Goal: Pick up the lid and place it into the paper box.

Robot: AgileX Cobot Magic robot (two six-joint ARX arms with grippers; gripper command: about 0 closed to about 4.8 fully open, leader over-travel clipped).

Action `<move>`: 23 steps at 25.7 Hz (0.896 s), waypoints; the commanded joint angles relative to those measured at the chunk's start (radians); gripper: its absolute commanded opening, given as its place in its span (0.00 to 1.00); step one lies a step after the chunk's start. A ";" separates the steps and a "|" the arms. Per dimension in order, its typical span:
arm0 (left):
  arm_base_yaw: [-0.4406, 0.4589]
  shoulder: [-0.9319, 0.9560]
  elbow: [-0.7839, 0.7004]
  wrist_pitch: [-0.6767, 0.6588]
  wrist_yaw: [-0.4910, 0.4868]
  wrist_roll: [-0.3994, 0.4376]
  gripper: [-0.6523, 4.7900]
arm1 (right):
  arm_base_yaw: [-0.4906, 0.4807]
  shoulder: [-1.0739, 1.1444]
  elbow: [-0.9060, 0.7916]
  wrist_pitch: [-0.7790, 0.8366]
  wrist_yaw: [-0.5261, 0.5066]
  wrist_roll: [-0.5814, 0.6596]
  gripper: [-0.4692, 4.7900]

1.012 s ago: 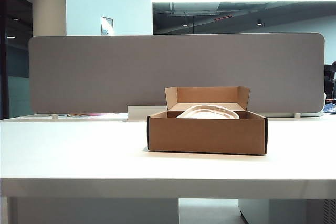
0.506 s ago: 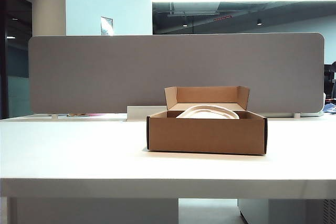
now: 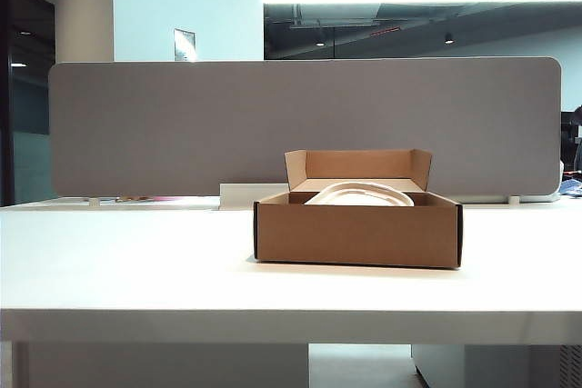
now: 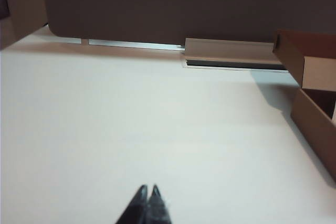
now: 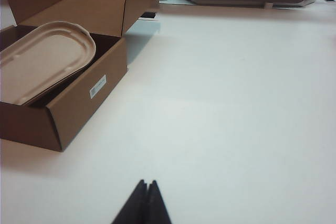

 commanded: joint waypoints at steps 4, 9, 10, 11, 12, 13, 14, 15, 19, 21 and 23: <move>0.000 0.001 0.003 0.010 0.003 0.010 0.11 | 0.000 -0.002 -0.005 0.011 0.002 -0.003 0.08; 0.000 0.001 0.003 -0.002 0.046 0.005 0.11 | 0.000 -0.002 -0.005 0.011 0.002 -0.003 0.08; 0.000 0.001 0.003 -0.004 0.045 0.005 0.11 | 0.000 -0.002 -0.005 0.011 0.002 -0.003 0.08; 0.000 0.001 0.003 -0.006 0.045 0.005 0.11 | 0.000 -0.002 -0.005 0.011 0.002 -0.003 0.08; 0.000 0.001 0.003 -0.005 0.045 0.005 0.11 | 0.000 -0.002 -0.005 0.011 0.002 -0.003 0.08; 0.000 0.001 0.003 -0.005 0.045 0.005 0.11 | 0.000 -0.002 -0.005 0.011 0.002 -0.003 0.08; 0.000 0.001 0.003 -0.005 0.045 0.005 0.11 | 0.000 -0.002 -0.005 0.011 0.002 -0.003 0.08; 0.000 0.001 0.003 -0.005 0.045 0.005 0.11 | 0.000 -0.002 -0.005 0.011 0.002 -0.003 0.08; 0.000 0.001 0.003 -0.005 0.045 0.005 0.11 | 0.000 -0.002 -0.005 0.011 0.002 -0.003 0.08; 0.000 0.001 0.003 -0.005 0.045 0.005 0.11 | 0.000 -0.002 -0.005 0.011 0.002 -0.003 0.08; 0.000 0.001 0.003 -0.005 0.045 0.005 0.11 | 0.000 -0.002 -0.005 0.011 0.002 -0.003 0.08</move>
